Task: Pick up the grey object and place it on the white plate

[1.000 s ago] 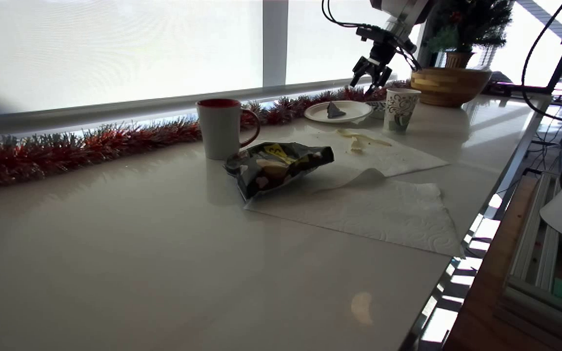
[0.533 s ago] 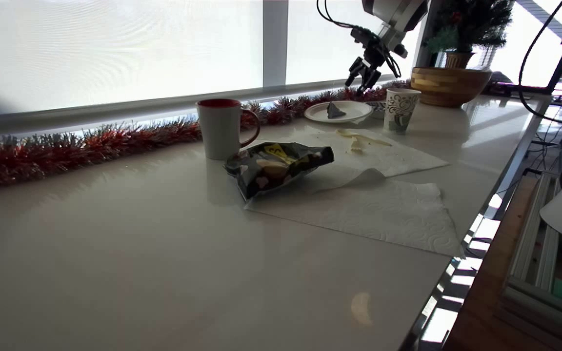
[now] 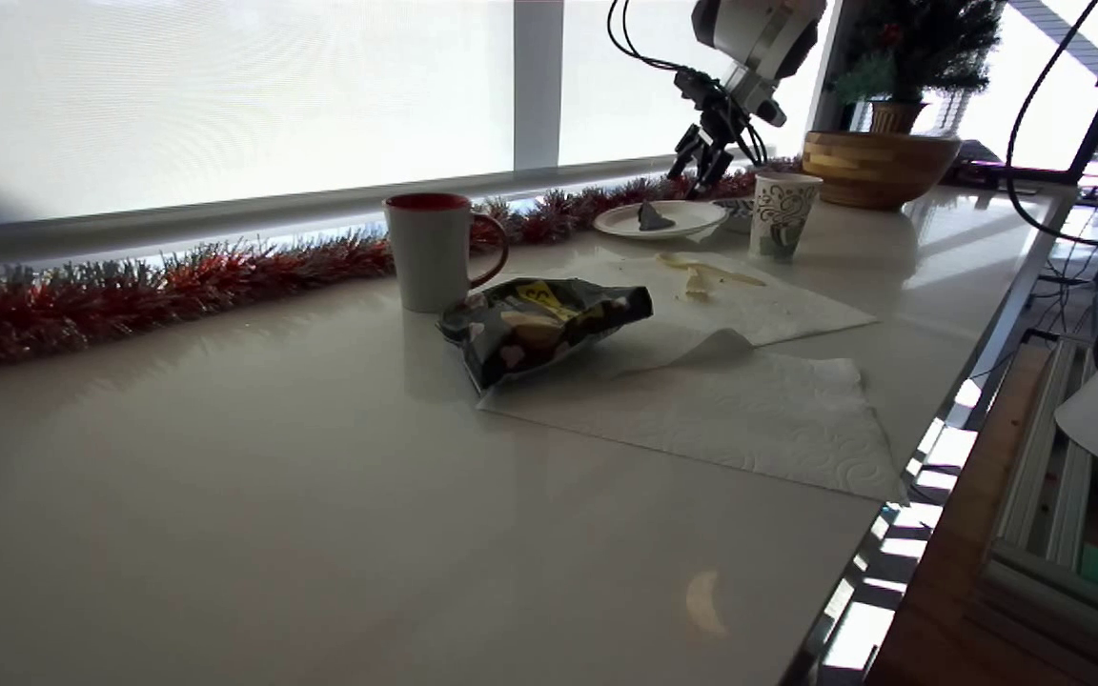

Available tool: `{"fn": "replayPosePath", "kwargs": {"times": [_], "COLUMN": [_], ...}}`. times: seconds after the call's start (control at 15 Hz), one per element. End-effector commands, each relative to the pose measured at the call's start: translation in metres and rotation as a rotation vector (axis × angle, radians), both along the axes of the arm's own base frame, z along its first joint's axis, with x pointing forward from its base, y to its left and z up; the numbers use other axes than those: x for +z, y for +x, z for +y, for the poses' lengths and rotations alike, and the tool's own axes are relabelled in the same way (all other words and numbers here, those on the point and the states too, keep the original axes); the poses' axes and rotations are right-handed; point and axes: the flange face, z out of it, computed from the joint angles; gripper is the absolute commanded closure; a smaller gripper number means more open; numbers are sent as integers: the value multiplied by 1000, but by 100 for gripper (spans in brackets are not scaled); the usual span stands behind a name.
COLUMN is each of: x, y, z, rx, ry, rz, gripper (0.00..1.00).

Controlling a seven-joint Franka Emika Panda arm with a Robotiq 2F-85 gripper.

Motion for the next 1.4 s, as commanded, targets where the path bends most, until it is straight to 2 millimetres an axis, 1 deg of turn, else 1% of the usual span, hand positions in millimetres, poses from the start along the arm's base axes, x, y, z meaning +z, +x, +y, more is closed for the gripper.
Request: {"fn": "replayPosePath", "kwargs": {"times": [0.0,0.13,0.27,0.4,0.47,0.53,0.6,0.67,0.87,1.0,1.07,1.33], "x": [-1,0,6,18,28,48,68,83,136,163,172,180], "y": [12,16,15,9,5,-3,-13,-17,-29,-37,-39,-37], "z": [13,23,27,27,32,40,48,53,71,92,105,167], "rx": [4,24,22,60,126,210,265,308,343,333,326,380], "ry": [53,68,77,96,121,112,87,55,-102,-201,-249,-444], "rz": [-30,-34,-41,-41,-35,-42,-10,26,127,180,202,320], "gripper": [0,0,0,0,0,0,0,0,0,0,0,0]}}
